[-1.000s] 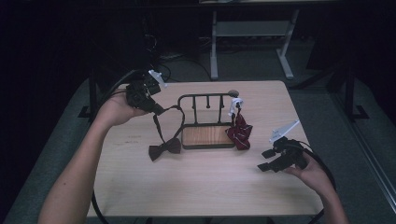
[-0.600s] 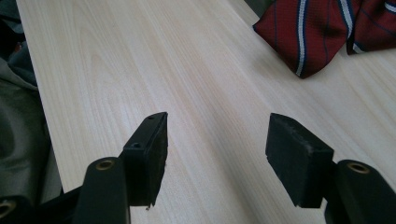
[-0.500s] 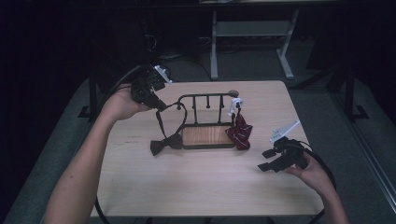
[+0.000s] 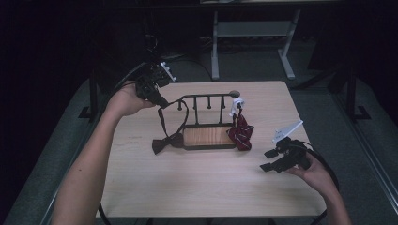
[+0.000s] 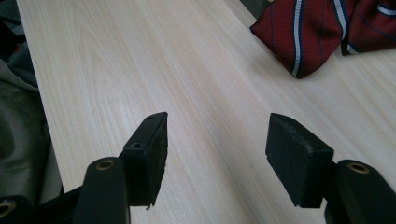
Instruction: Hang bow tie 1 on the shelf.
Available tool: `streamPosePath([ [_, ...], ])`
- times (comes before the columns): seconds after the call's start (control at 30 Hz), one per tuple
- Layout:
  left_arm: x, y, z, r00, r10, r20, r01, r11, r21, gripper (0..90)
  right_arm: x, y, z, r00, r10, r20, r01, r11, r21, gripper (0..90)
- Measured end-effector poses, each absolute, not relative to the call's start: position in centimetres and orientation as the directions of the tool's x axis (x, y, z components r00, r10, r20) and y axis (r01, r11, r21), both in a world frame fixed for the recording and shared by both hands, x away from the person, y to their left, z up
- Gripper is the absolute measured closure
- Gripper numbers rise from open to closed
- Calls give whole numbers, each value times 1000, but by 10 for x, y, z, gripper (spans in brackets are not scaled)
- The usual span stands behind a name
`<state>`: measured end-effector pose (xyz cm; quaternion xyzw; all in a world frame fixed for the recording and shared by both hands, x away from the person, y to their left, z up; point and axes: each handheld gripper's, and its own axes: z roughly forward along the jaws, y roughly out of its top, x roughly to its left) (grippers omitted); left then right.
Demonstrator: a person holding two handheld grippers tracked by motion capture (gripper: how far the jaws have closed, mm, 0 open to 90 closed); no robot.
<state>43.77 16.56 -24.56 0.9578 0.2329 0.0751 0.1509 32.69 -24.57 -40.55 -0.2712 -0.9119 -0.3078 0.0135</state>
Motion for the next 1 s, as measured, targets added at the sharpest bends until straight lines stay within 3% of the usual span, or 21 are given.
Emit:
streamPosePath([
  [0.4,449,164,-255,863,497,88,455,-841,291,883,326,-248,-404,-851,490,188,503,662,555,385],
  [0.7,447,158,-260,857,499,125,455,-849,269,752,326,-251,-404,-845,500,190,512,654,557,385],
  [1.0,440,167,-265,854,509,109,462,-838,291,688,324,-253,-403,-838,513,186,520,648,557,383],
])
